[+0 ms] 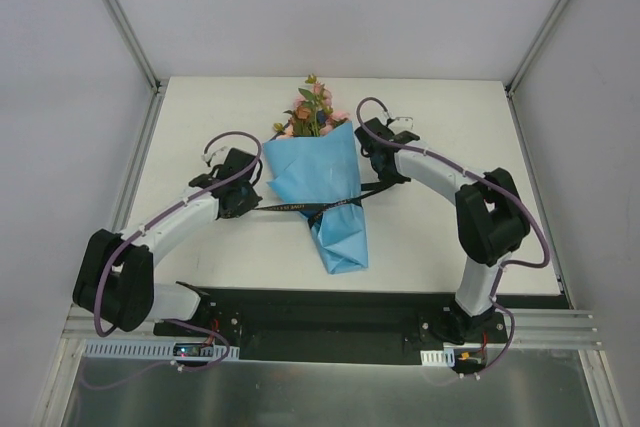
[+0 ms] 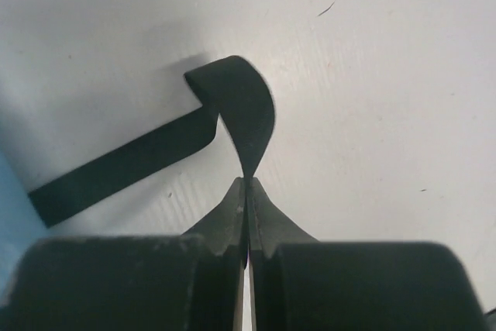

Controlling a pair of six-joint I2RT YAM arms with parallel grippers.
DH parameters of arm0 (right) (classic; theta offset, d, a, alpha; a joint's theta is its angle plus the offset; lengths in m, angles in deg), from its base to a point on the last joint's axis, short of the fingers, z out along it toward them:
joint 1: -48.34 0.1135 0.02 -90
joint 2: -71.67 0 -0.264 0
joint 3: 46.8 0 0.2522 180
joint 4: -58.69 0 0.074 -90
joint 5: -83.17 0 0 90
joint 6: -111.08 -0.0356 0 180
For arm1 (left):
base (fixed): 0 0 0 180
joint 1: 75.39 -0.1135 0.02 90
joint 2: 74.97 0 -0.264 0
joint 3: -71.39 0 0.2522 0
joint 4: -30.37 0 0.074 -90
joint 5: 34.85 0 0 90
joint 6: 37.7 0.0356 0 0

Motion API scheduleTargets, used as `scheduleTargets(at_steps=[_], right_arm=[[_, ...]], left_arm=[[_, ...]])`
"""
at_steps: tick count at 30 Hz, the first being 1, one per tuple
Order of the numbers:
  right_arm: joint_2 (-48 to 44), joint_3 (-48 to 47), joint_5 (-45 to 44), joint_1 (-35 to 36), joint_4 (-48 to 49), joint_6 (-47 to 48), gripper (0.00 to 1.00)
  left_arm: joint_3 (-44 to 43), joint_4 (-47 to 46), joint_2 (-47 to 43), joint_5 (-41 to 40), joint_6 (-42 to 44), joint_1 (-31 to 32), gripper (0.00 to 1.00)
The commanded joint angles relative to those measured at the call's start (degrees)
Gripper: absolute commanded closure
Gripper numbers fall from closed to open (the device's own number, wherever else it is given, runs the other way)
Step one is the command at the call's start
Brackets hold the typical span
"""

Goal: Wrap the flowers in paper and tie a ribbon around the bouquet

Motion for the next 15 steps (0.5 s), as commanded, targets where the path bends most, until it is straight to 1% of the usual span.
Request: scheduleTargets(at_steps=[1, 2, 4, 5, 6, 8, 9, 10, 11, 12, 13, 14, 15], right_arm=[[5.01, -7.21, -12.92, 0.78, -10.5, -2.26, 1.0], [5.28, -7.92, -13.81, 0.78, -11.31, -2.62, 1.0], [4.76, -7.49, -12.94, 0.78, -10.62, -2.1, 1.0], [4.49, -7.05, -11.8, 0.78, -10.09, -1.92, 1.0], [4.23, -6.17, -11.36, 0.69, -9.13, -1.83, 1.0], [3.79, -5.38, -10.22, 0.25, -8.42, -1.75, 1.0], [3.7, -5.03, -9.86, 0.17, -7.9, -1.31, 0.99], [3.79, -4.94, -9.77, 0.08, -7.72, 0.0, 0.99], [4.31, -5.11, -9.86, -0.01, -7.63, 1.06, 0.99], [4.75, -5.46, -9.51, -0.1, -8.24, 2.11, 1.0], [5.45, -6.85, -9.16, -0.53, -8.77, 3.78, 0.99], [6.33, -7.56, -8.98, -0.8, -9.9, 4.05, 0.99], [7.73, -8.18, -8.55, -1.5, -11.91, 4.23, 0.99]], left_arm=[[-1.04, 4.74, -3.03, -9.46, 10.29, -0.3, 1.0], [-1.13, 4.22, -3.47, -8.59, 13.18, -0.3, 1.0], [-0.34, 0.88, -5.23, -6.14, 15.75, -0.39, 1.0], [1.14, 0.18, -6.02, -3.43, 15.41, -0.56, 1.0], [2.55, -4.44, -8.11, -0.01, 16.1, -1.0, 1.0], [6.75, -8.6, -10.5, 5.72, 15.85, -3.37, 1.0], [7.65, -10.71, -11.55, 10.61, 16.19, -4.16, 1.0], [7.74, -12.03, -11.56, 11.88, 17.59, -4.6, 1.0], [6.35, -11.27, -10.08, 12.24, 21.95, -4.52, 1.0], [5.56, -9.69, -9.2, 9.29, 23.3, -4.52, 1.0], [4.59, -4.63, -8.41, 6.65, 23.66, -4.69, 1.0], [3.1, -3.19, -7.09, 5.93, 24.45, -6.61, 1.0], [3.09, -2.48, -6.73, 7.05, 24.63, -8.63, 1.0]])
